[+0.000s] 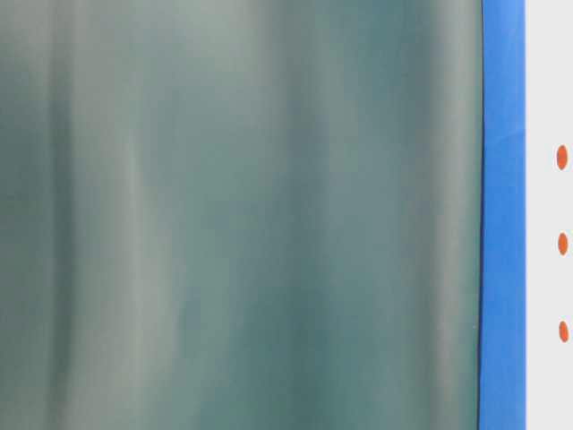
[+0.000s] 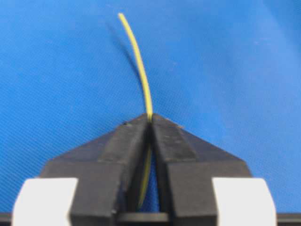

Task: Touch the tip of the soldering iron to the tip of the solder at the mark.
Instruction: 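Close both grippers, grasping the solder wire and the iron handle, then lift both tools and bring them over the red-dot strip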

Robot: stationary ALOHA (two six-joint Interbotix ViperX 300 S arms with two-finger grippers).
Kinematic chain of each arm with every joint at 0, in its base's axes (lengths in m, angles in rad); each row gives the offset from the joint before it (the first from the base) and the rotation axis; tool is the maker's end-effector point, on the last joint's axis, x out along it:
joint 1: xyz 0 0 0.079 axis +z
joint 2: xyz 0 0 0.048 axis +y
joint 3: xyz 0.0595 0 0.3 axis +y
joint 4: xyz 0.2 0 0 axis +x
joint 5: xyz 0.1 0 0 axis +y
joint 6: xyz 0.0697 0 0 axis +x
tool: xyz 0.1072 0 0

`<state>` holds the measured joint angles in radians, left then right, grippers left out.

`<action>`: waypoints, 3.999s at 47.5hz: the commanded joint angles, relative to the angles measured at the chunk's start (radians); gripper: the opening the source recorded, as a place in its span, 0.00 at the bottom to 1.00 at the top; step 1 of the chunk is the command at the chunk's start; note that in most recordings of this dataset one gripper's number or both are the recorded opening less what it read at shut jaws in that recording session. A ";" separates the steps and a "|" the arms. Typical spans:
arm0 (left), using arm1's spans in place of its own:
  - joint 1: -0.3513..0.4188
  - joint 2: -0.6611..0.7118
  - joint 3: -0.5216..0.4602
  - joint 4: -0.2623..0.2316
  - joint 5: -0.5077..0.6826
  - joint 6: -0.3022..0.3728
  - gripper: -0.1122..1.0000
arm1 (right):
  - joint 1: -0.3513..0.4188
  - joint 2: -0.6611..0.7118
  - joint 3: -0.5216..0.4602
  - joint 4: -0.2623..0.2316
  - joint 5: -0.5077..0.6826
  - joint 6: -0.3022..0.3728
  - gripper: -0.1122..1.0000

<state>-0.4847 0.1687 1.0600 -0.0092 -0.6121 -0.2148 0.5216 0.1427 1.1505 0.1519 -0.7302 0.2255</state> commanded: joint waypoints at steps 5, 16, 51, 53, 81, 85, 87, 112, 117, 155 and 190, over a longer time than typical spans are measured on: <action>-0.006 -0.011 -0.012 0.002 0.003 0.000 0.11 | 0.003 -0.006 -0.005 0.000 -0.011 -0.002 0.16; -0.006 -0.087 -0.014 0.003 0.046 -0.011 0.11 | 0.003 -0.072 -0.009 0.000 0.020 -0.003 0.16; 0.135 -0.566 -0.224 0.014 0.897 0.002 0.11 | -0.216 -0.617 -0.202 -0.078 0.910 -0.046 0.16; 0.170 -0.574 -0.241 0.012 0.948 0.002 0.11 | -0.247 -0.630 -0.222 -0.104 0.960 -0.046 0.16; 0.548 -0.545 -0.328 0.029 1.163 0.054 0.11 | -0.638 -0.560 -0.328 -0.270 1.124 -0.043 0.16; 0.586 -0.534 -0.327 0.029 1.163 0.072 0.11 | -0.669 -0.534 -0.345 -0.285 1.124 -0.041 0.16; 0.601 -0.526 -0.327 0.029 1.163 0.080 0.11 | -0.681 -0.518 -0.354 -0.288 1.124 -0.041 0.16; 0.660 -0.433 -0.334 0.029 1.163 0.095 0.11 | -0.710 -0.333 -0.489 -0.301 1.183 -0.046 0.16; 0.663 -0.433 -0.334 0.031 1.163 0.095 0.11 | -0.710 -0.330 -0.494 -0.304 1.183 -0.046 0.16; 0.673 -0.270 -0.434 0.029 1.166 0.095 0.11 | -0.709 -0.325 -0.495 -0.304 1.184 -0.046 0.16; 0.646 -0.261 -0.439 0.025 1.195 0.086 0.11 | -0.710 -0.316 -0.495 -0.305 1.190 -0.046 0.16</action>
<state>0.1641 -0.0828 0.6412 0.0153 0.5844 -0.1289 -0.1856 -0.1657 0.6842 -0.1503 0.4633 0.1795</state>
